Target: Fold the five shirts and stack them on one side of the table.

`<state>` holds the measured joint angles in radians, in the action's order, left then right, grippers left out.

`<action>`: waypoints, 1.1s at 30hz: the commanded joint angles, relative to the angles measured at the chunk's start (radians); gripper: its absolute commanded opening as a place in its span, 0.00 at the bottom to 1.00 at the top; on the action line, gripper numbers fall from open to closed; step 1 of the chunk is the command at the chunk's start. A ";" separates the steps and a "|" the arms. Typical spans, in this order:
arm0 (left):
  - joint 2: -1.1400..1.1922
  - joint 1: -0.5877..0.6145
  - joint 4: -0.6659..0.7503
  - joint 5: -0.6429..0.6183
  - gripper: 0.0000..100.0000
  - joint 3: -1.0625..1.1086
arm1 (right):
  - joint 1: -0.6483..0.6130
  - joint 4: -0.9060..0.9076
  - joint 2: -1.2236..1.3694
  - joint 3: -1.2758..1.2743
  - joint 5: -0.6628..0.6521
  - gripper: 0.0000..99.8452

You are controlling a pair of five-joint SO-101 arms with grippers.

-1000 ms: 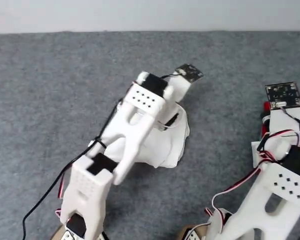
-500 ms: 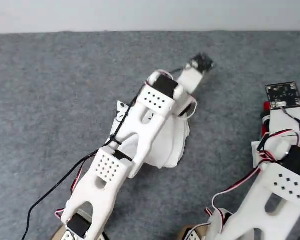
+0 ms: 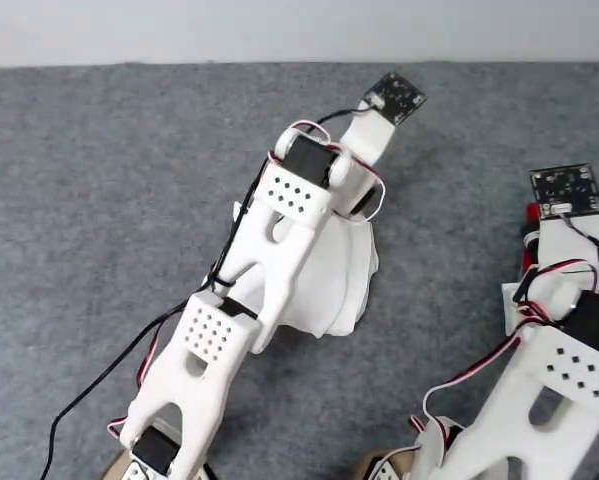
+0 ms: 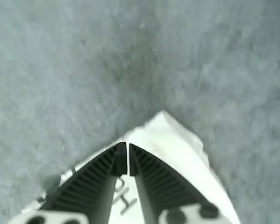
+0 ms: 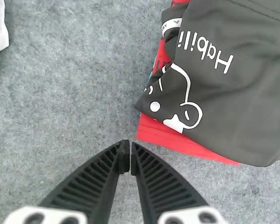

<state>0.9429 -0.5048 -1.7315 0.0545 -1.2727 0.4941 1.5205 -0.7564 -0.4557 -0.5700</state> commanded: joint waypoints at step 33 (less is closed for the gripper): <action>-0.120 -0.048 -0.032 0.064 0.02 0.232 | 0.013 -0.010 -0.028 0.008 -0.012 0.01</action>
<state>0.8646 -0.5585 -1.6425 0.0867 -0.9689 0.4941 1.5205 -0.7564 -0.4557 -0.5731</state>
